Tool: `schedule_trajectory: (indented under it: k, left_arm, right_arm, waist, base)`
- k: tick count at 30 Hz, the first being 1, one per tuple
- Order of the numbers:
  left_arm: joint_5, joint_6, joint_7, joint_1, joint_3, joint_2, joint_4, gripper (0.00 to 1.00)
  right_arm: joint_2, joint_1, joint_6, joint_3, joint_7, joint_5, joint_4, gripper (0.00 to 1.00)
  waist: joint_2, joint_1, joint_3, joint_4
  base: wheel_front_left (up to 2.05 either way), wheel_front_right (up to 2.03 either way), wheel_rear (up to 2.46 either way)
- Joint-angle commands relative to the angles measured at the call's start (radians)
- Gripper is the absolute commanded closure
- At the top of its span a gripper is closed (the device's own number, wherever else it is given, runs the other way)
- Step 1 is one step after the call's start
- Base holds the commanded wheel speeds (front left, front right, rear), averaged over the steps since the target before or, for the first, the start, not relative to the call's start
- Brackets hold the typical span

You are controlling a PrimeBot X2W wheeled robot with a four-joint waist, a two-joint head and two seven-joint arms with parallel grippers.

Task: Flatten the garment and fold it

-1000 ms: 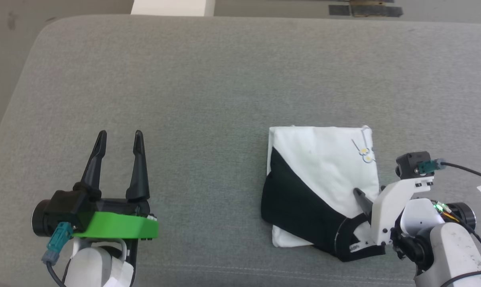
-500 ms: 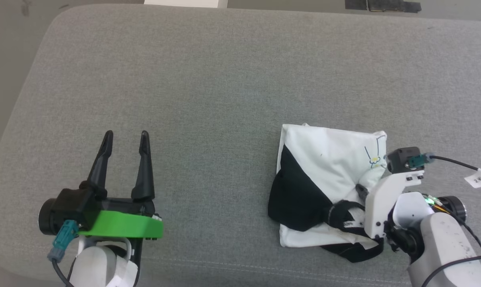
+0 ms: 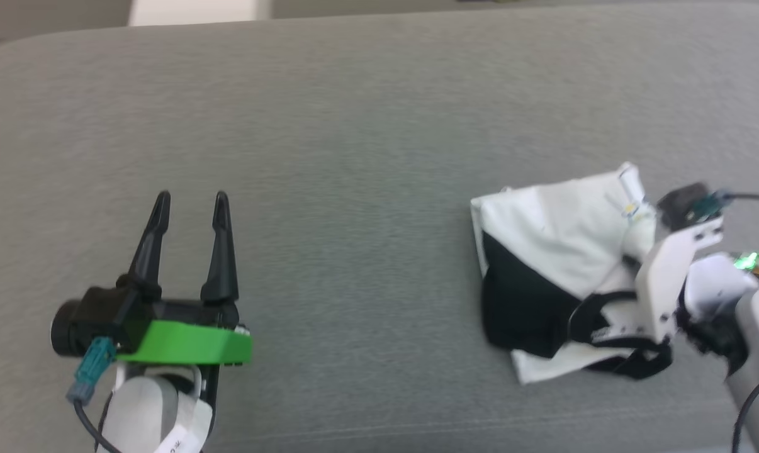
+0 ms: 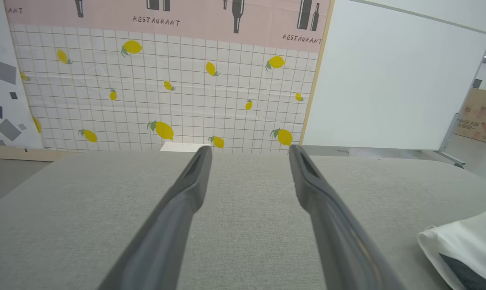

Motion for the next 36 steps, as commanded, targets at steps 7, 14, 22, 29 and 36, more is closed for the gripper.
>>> schedule_trajectory:
  k: [7,14,22,29,36]
  left_arm:
    - [0.031,-0.007,-0.004,-0.093,-0.019,0.041,0.001,0.0]
    - [0.06,-0.005,-0.004,-0.158,-0.032,0.085,-0.022,0.0]
    - [0.074,0.014,-0.001,-0.186,-0.015,0.108,-0.084,0.0]
    - [0.082,0.023,0.012,-0.19,-0.013,0.124,-0.132,0.0]
    - [0.082,0.033,0.013,-0.179,-0.01,0.132,-0.141,0.0]
  right_arm:
    - [-0.071,-0.153,-0.002,-0.033,-0.032,0.019,0.088,1.0]
    - [-0.168,-0.259,-0.002,-0.124,-0.083,0.0,0.199,1.0]
    - [-0.274,-0.343,-0.002,-0.258,-0.14,-0.076,0.304,1.0]
    - [-0.318,-0.419,-0.002,-0.334,-0.214,-0.154,0.385,1.0]
    - [-0.325,-0.489,-0.002,-0.417,-0.248,-0.239,0.472,0.0]
  waist:
    - [0.0,0.0,0.218,-0.268]
    - [0.0,0.0,0.372,-0.238]
    - [0.0,0.0,0.501,-0.17]
    - [0.0,0.0,0.559,-0.135]
    - [0.0,0.0,0.542,-0.13]
  base:
    - [0.0,0.0,0.0]
    - [0.0,0.0,0.0]
    - [0.0,0.0,0.0]
    - [0.0,0.0,0.0]
    - [0.0,0.0,0.0]
